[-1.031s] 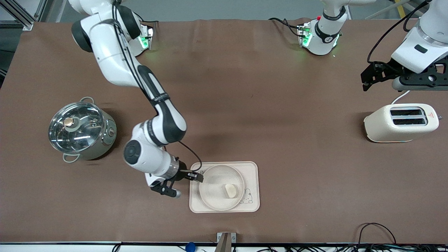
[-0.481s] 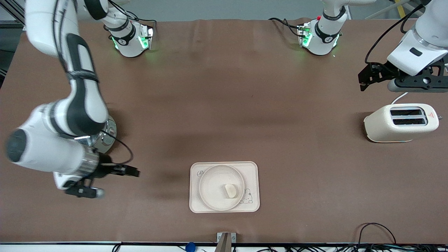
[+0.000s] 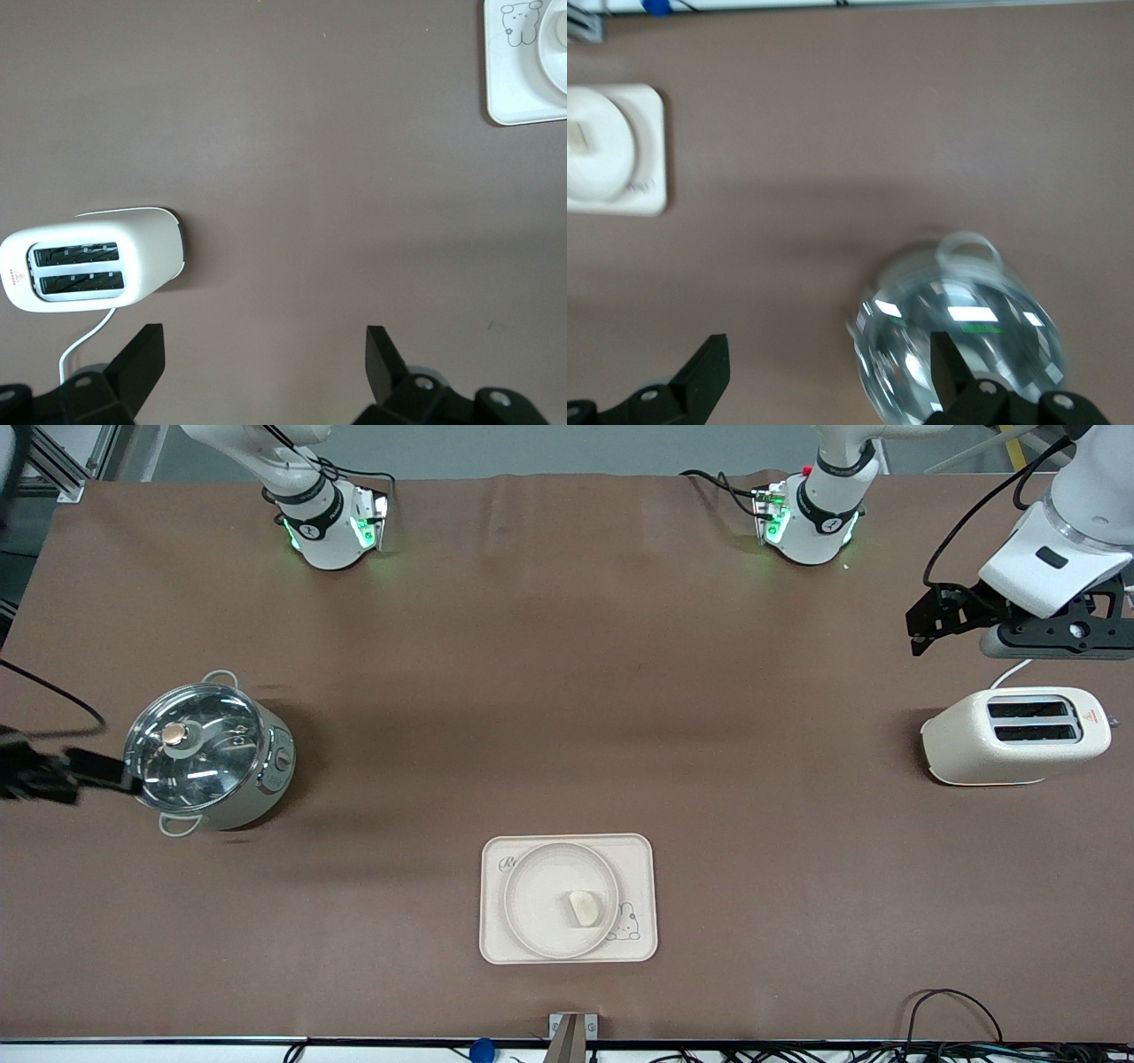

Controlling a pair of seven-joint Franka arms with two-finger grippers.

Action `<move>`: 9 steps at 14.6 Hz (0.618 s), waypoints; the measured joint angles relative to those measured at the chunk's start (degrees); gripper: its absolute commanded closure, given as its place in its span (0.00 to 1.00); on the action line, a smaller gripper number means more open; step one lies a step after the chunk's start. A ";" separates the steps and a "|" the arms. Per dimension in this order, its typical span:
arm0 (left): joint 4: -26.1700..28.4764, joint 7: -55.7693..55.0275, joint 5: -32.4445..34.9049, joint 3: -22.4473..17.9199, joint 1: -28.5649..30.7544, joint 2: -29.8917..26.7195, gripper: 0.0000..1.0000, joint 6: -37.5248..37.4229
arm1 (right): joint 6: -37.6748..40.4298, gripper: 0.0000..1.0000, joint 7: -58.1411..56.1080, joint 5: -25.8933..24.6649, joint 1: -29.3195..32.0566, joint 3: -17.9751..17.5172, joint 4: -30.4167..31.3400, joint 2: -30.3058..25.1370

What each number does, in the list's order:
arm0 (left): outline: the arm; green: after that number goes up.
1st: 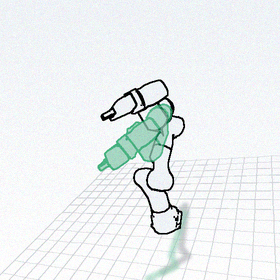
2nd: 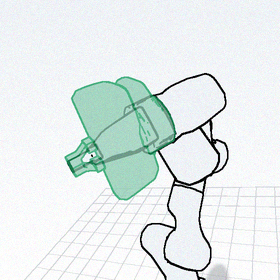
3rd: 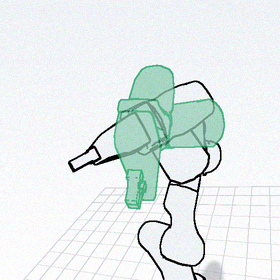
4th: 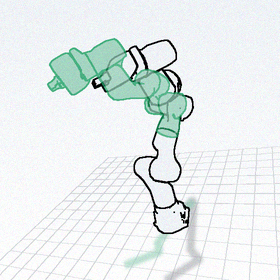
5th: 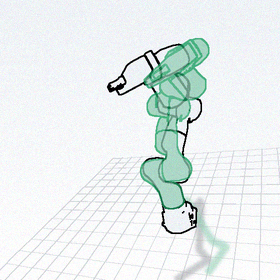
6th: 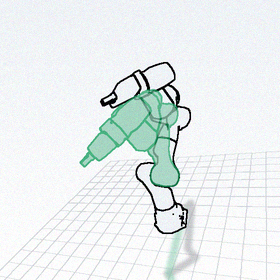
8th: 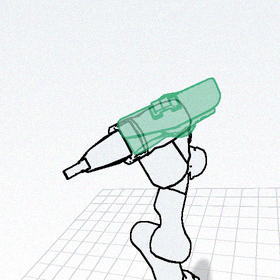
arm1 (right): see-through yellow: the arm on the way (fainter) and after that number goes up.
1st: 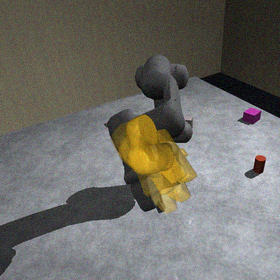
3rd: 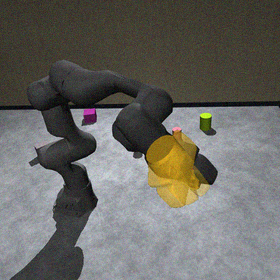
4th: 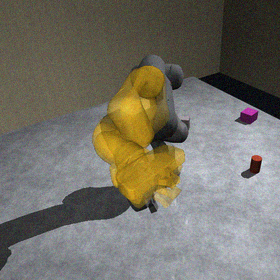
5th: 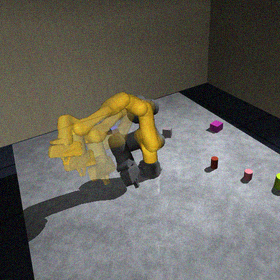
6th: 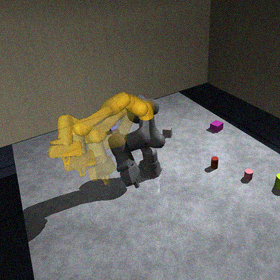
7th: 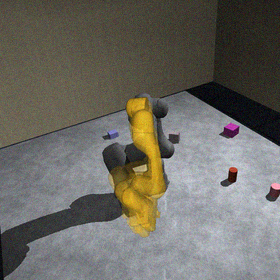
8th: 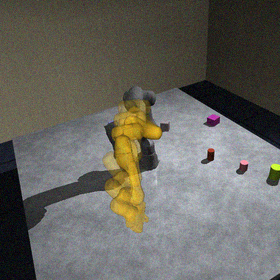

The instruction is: Place bun in plate and plate on tray

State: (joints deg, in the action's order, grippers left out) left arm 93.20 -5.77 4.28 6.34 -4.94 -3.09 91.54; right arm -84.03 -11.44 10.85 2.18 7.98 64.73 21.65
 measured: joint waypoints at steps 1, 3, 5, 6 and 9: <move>-0.03 0.00 0.00 0.00 0.00 0.02 0.00 -0.03 | 2.85 0.00 -0.05 -3.28 0.25 -0.04 0.19 -2.59; -0.06 -0.01 0.00 0.00 0.00 0.05 0.00 -0.09 | 5.24 0.00 -0.05 -7.61 0.20 -0.44 1.63 -7.58; -0.09 -0.01 0.00 -0.01 0.01 0.07 0.00 -0.13 | 5.34 0.00 -0.03 -9.54 0.12 -0.71 5.61 -12.58; -0.11 -0.01 0.00 -0.01 0.01 0.07 0.00 -0.15 | 5.25 0.00 -0.03 -9.88 0.11 -0.74 8.38 -15.26; -0.13 -0.01 0.00 -0.01 0.01 0.07 0.00 -0.19 | 4.93 0.00 -0.03 -10.01 0.12 -1.03 16.29 -22.66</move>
State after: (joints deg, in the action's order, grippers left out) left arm 93.07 -5.78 4.28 6.33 -4.93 -3.02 91.34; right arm -79.10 -11.47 0.84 2.29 6.95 81.02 -1.01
